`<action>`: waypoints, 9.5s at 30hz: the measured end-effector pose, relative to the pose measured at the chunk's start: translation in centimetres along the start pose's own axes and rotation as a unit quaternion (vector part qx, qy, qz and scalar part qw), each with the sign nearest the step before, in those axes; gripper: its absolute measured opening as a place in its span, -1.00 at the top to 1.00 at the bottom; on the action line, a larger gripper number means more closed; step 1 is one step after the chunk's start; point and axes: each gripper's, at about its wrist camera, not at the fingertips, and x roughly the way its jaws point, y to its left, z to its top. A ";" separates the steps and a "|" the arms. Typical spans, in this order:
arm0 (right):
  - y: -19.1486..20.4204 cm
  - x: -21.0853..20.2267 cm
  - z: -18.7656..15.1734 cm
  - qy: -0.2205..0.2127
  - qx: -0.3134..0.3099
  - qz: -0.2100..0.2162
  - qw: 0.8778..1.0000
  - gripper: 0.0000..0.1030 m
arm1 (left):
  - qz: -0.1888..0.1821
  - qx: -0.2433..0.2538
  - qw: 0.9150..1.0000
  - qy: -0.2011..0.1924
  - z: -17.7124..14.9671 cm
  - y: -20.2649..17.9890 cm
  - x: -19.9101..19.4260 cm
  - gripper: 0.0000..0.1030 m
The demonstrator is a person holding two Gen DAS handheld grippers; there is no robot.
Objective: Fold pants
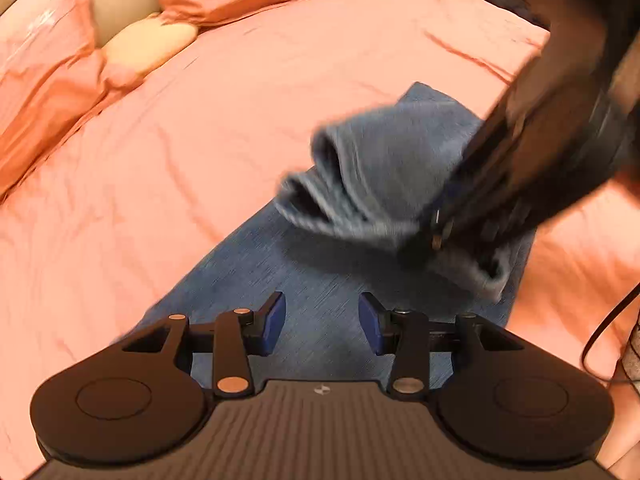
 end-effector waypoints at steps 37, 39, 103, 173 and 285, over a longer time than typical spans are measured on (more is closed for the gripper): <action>1.4 1.4 -7.5 -0.056 -0.014 0.041 0.997 0.77 | -0.059 -0.168 0.982 -0.057 -4.4 2.2 0.8 0.30; 0.9 2.9 -7.9 -0.049 -0.014 0.036 0.998 0.77 | -0.063 -0.164 0.983 -0.062 -3.7 2.0 1.2 0.34; -13.9 -6.6 -8.3 -0.024 0.041 -0.156 0.987 0.72 | -0.009 -0.026 0.998 0.065 1.5 -2.8 9.0 0.79; 7.3 -0.6 1.1 0.043 -0.356 -0.180 0.916 0.13 | -0.108 -0.532 0.838 -0.043 -29.8 26.3 -3.2 -0.72; -10.9 -20.2 -1.9 -0.109 0.082 -0.009 0.991 0.96 | 0.010 -0.106 0.994 0.036 -16.7 -4.3 2.1 0.43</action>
